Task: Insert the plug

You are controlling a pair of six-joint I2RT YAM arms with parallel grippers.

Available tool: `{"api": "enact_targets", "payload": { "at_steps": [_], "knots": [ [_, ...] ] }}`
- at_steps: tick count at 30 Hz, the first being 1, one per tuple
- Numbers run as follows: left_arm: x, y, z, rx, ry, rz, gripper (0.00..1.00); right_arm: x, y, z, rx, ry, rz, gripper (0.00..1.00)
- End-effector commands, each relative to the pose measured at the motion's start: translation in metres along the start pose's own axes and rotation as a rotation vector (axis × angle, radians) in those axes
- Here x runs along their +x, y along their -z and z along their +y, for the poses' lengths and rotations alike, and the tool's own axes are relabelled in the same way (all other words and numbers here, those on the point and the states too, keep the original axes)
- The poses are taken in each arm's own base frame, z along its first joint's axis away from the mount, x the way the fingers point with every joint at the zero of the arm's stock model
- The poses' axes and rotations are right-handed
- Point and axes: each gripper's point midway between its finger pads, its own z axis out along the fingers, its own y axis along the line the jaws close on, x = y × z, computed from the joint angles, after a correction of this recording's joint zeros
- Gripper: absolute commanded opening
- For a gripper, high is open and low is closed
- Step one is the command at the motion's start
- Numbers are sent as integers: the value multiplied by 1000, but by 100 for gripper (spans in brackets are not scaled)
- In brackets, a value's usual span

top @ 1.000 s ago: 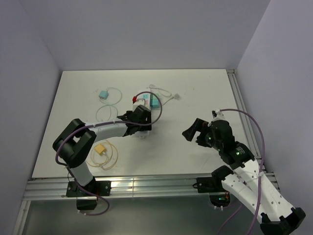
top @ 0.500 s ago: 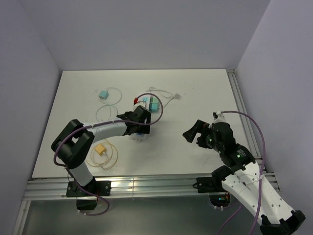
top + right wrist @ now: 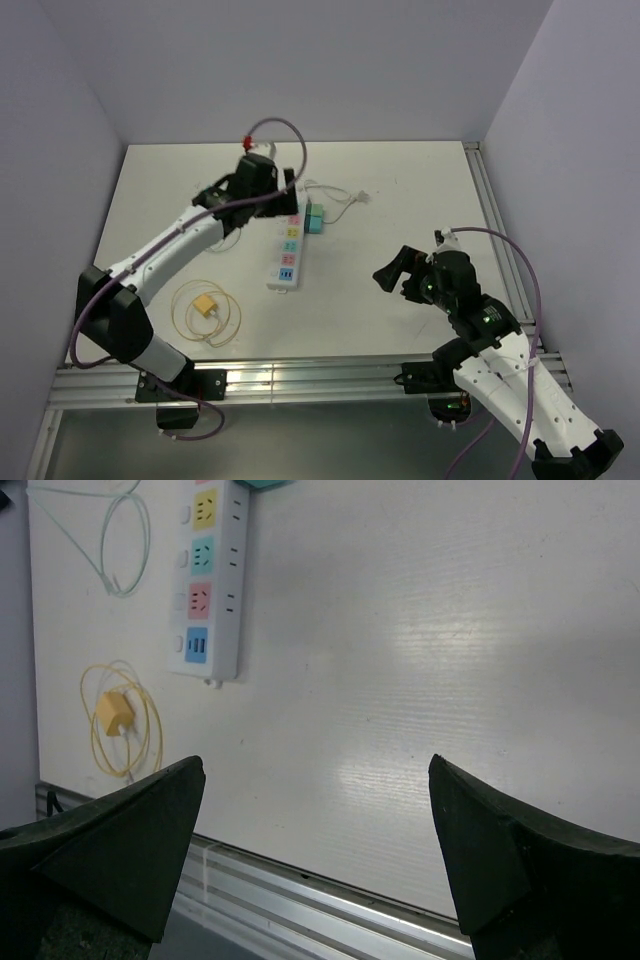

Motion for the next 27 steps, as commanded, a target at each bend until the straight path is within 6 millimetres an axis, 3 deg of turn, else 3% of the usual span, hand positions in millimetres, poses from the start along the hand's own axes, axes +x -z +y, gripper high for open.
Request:
{"api": "enact_targets", "payload": {
  "at_steps": [1, 2, 3, 5, 6, 10, 12, 13, 20, 27],
  "knots": [
    [-76, 6, 53, -61, 82, -92, 99, -8, -1, 11, -56, 14, -37, 100],
    [-92, -3, 69, -102, 97, -95, 100, -7, -1, 15, -73, 16, -31, 100],
    [-106, -9, 97, -152, 105, -110, 99, -7, -2, 17, -83, 16, -26, 100],
    [-122, -26, 121, -184, 113, -117, 99, -6, -3, 21, -109, 24, -20, 100],
    [-140, -33, 137, -191, 121, -171, 99, -5, -4, 21, -112, 28, -18, 100],
    [-160, -69, 177, -208, 66, -226, 97, -1, -11, 23, -134, 44, 0, 100],
    [-154, -91, 195, -207, 52, -218, 96, 2, -13, 24, -148, 53, 14, 100],
    [-162, -97, 199, -198, 20, -249, 95, 5, -17, 23, -152, 53, 20, 100],
    [-123, -154, 237, -275, -92, -134, 96, 22, -31, 16, -172, 67, 64, 100],
    [-91, -178, 273, -383, -184, -28, 96, 29, -33, 9, -166, 86, 77, 100]
  ]
}}
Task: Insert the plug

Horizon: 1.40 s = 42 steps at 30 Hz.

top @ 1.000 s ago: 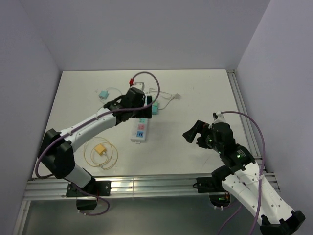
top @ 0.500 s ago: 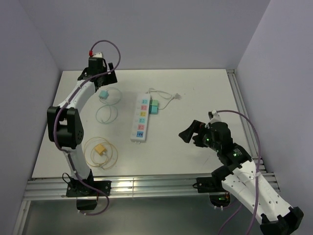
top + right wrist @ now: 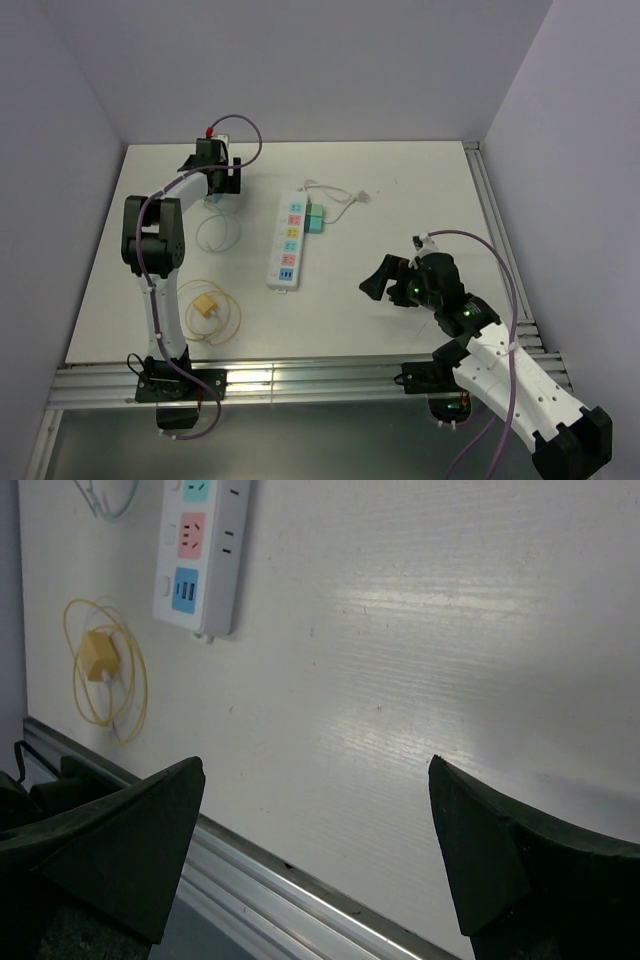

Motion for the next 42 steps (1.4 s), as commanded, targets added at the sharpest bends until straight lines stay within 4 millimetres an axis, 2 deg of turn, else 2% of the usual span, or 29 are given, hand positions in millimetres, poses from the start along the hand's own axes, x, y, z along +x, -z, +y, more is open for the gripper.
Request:
{"api": "enact_targets", "payload": {
  "at_steps": [1, 7, 10, 12, 13, 16, 17, 19, 20, 22, 25, 27, 28, 29, 31, 32, 33, 34, 35, 36, 37, 38, 39, 40, 41, 42],
  "knots": [
    [-13, -8, 21, -73, -79, -25, 96, -8, 1, 9, -53, 42, -40, 100],
    [6, -13, 37, -90, -36, -1, 95, -5, -2, 11, -73, 41, -25, 100],
    [15, -16, 39, -81, -43, 17, 89, -4, -2, 12, -72, 37, -20, 100],
    [20, -19, 38, -65, -44, 29, 79, -5, 0, 12, -74, 39, -24, 100],
    [22, -19, 37, -55, -43, 33, 69, -5, 1, 11, -67, 37, -26, 100],
    [25, -18, 36, -33, -25, 33, 55, -7, 3, 13, -70, 38, -35, 100],
    [26, -17, 37, -34, -24, 35, 45, -8, 4, 14, -72, 39, -36, 100],
    [27, -17, 31, -6, 28, 47, 35, -10, 6, 17, -78, 36, -36, 100],
    [28, -15, 33, -7, 41, 59, 29, -10, 6, 18, -82, 33, -33, 100],
    [28, -13, 33, -4, 79, 65, 22, -12, 8, 21, -86, 29, -35, 100],
    [28, -7, 42, -44, 134, 89, 0, -14, 12, 26, -101, 25, -40, 100],
    [16, 2, 46, -68, 183, 71, 0, -15, 15, 28, -105, 18, -44, 99],
    [16, 10, 51, -104, 206, 87, 0, -14, 16, 27, -100, 15, -38, 99],
    [-4, 23, 53, -110, 237, 49, 0, -14, 16, 28, -100, 12, -38, 99],
    [-21, 44, 49, -90, 315, 29, 0, -14, 19, 28, -92, 7, -33, 99],
    [-41, 67, 41, -32, 342, -14, 0, -15, 20, 29, -93, 4, -34, 99],
    [-52, 81, 35, 2, 379, -36, 0, -18, 23, 33, -102, 6, -38, 99],
    [-67, 108, 32, 41, 397, -88, 0, -18, 25, 36, -109, 6, -34, 99],
    [-73, 124, 22, 104, 419, -101, 0, -19, 26, 38, -115, 7, -32, 99],
    [-77, 138, 19, 130, 430, -120, 0, -23, 30, 45, -130, 11, -35, 99],
    [-80, 164, 16, 162, 438, -149, 0, -22, 31, 47, -134, 12, -21, 99],
    [-80, 178, 10, 203, 453, -159, 0, -22, 30, 48, -129, 4, -8, 98],
    [-77, 190, 5, 232, 460, -165, 0, -27, 34, 53, -136, 3, -13, 98],
    [-71, 212, 2, 265, 465, -184, 0, -27, 34, 54, -132, -3, -2, 98],
    [-72, 226, -3, 303, 470, -207, 0, -27, 35, 57, -136, -9, 10, 97],
    [-69, 241, -13, 367, 468, -210, 0, -31, 38, 62, -149, -7, 5, 97]
  ]
}}
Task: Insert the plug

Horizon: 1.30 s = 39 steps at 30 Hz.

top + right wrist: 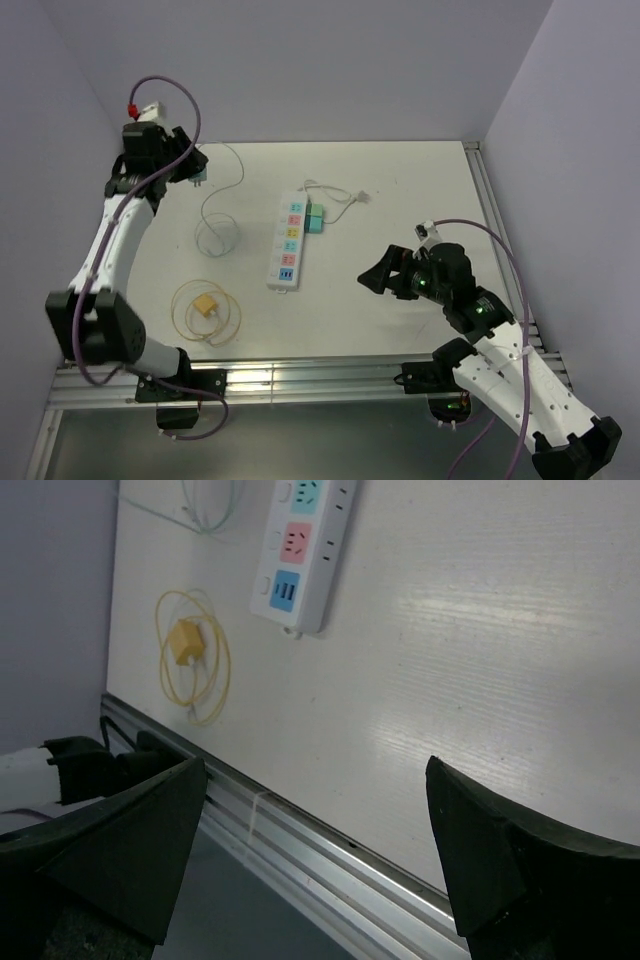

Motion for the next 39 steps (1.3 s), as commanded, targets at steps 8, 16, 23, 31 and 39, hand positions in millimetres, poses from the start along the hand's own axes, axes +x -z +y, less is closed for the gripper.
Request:
{"api": "enact_targets", "payload": {
  "at_steps": [8, 16, 23, 31, 39],
  "knots": [
    [21, 202, -144, 646, -53, -70, 0, -29, 30, 48, -101, -8, -45, 96],
    [66, 304, -199, 1016, -146, -4, 0, -40, 58, 80, -224, -55, -110, 94],
    [125, 316, -217, 1177, -229, -10, 0, -42, 93, 134, -460, -145, -64, 90],
    [165, 307, -245, 1189, -390, -98, 0, -45, 123, 167, -596, -193, -19, 84],
    [195, 306, -265, 1298, -673, -165, 0, -41, 101, 158, -494, -135, 73, 83]
  ]
}}
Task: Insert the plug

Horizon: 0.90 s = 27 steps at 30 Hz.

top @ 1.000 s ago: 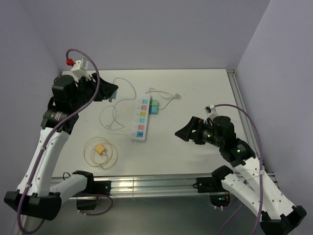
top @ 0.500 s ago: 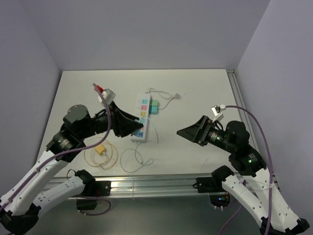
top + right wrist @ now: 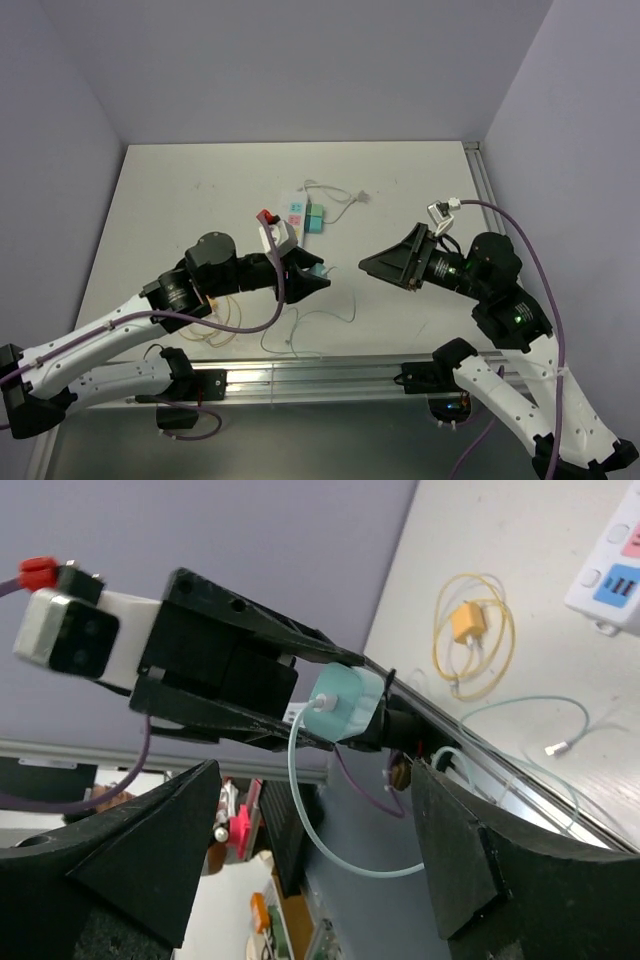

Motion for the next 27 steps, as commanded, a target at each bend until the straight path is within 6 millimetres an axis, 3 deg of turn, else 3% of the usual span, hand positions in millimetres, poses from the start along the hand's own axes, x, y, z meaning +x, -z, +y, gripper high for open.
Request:
{"api": "enact_targets", "payload": {
  "at_steps": [1, 13, 21, 27],
  "knots": [
    [-17, -10, -2, 42, -190, -43, 0, 5, -4, 0, 9, 36, 64, 83],
    [-7, -31, -5, 86, -259, 68, 0, 2, -26, -23, 129, 59, 125, 82],
    [6, -44, -9, 86, -250, 104, 0, 11, -46, -20, 147, 65, 170, 79],
    [6, -47, -12, 80, -253, 100, 0, 21, -55, -23, 163, 56, 183, 70]
  ]
}}
